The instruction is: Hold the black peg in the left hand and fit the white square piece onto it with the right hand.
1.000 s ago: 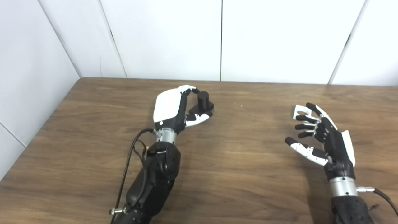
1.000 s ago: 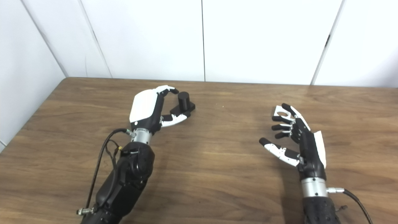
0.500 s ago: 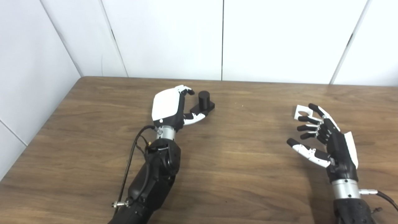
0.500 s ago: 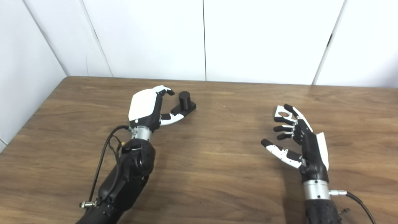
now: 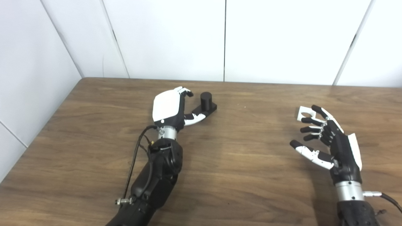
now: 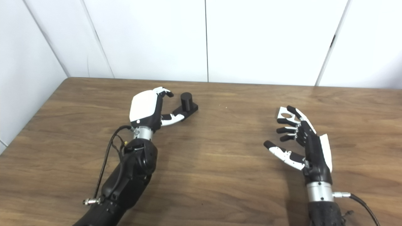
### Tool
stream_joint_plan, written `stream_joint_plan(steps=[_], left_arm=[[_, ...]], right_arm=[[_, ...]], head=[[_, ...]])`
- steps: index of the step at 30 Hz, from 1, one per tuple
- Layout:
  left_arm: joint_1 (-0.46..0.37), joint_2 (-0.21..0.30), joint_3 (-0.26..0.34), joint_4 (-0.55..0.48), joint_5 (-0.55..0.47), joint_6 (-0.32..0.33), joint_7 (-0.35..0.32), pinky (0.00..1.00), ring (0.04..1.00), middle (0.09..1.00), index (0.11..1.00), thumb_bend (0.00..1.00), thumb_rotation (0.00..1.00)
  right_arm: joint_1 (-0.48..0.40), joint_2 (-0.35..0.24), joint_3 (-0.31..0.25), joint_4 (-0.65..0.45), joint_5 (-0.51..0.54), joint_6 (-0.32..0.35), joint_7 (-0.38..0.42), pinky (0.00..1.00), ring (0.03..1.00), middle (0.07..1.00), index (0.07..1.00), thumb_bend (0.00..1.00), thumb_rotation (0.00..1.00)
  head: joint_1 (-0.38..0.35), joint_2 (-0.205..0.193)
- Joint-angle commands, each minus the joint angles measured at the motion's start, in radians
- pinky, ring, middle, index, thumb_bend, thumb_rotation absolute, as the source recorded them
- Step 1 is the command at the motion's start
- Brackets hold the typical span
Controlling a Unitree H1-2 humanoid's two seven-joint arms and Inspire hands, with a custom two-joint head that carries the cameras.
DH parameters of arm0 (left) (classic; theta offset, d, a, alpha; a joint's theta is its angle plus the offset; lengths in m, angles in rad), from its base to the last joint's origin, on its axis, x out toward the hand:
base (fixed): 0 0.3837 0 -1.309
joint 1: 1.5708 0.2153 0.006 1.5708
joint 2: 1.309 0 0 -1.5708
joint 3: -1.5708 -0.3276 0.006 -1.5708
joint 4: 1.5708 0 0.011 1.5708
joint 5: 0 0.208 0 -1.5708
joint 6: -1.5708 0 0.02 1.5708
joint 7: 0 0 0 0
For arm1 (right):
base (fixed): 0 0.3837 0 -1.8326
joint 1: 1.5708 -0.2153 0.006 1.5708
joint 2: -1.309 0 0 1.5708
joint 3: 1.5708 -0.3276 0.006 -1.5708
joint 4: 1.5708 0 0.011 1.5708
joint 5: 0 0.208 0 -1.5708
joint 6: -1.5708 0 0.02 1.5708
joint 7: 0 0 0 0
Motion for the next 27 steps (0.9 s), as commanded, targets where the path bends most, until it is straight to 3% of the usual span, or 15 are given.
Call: stream_joint_plan(steps=[1, 25, 27], left_arm=[[-0.061, 0.009, 0.003, 0.009, -0.003, 0.003, 0.015, 0.78, 0.832, 0.852, 0.692, 0.76, 0.48], [-0.196, 0.017, -0.035, 0.23, -0.064, 0.031, -0.01, 0.81, 0.834, 0.845, 0.656, 0.82, 0.51], [-0.201, 0.018, -0.041, 0.244, -0.065, 0.027, -0.009, 0.8, 0.832, 0.847, 0.656, 0.82, 0.55]], right_arm=[[-0.005, -0.015, -0.009, 0.008, -0.01, -0.016, -0.002, 0.5, 0.613, 0.709, 0.851, 0.55, 0.08], [-0.01, -0.003, -0.004, 0.004, -0.007, -0.012, -0.003, 0.49, 0.594, 0.714, 0.852, 0.55, 0.12], [-0.01, -0.002, -0.004, 0.004, -0.011, -0.012, -0.006, 0.49, 0.598, 0.716, 0.847, 0.55, 0.11]], head=[[0.001, 0.0], [-0.018, -0.006], [-0.019, -0.006]])
